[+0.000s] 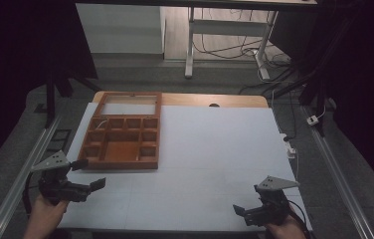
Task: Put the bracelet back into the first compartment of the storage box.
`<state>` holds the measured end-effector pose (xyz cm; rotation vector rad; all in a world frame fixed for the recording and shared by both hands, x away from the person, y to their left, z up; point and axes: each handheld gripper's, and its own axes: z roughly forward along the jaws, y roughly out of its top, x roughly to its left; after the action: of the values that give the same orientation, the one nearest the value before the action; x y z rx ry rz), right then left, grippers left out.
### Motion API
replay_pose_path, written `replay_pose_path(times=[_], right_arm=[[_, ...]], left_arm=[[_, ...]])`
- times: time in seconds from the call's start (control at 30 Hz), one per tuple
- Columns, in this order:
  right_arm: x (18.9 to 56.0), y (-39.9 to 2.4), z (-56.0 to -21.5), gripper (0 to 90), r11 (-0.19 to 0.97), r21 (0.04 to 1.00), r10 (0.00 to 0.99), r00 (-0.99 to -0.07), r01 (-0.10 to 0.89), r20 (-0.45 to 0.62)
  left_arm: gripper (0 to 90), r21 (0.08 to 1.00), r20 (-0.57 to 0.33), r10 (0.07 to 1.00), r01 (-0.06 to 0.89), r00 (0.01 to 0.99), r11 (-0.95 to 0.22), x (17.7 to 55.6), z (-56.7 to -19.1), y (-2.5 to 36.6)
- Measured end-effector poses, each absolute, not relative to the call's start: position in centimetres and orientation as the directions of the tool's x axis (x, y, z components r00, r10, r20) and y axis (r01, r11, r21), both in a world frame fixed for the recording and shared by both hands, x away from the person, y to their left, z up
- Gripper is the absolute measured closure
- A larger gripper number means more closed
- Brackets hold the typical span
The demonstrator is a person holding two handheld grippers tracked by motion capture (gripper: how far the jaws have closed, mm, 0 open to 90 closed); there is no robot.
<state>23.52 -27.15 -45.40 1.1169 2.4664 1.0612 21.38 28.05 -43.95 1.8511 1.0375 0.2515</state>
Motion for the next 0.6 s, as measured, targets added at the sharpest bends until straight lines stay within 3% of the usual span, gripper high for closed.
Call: replay_pose_path(times=[0.6], right_arm=[[23.5, -27.1, -45.4, 0.0, 0.45, 0.696, 0.727, -0.682, 0.56, 0.078]], left_arm=[[0.0, 0.808, -0.271, 0.773, 0.572, 0.573, -0.14, 18.1, -45.6, 30.1]])
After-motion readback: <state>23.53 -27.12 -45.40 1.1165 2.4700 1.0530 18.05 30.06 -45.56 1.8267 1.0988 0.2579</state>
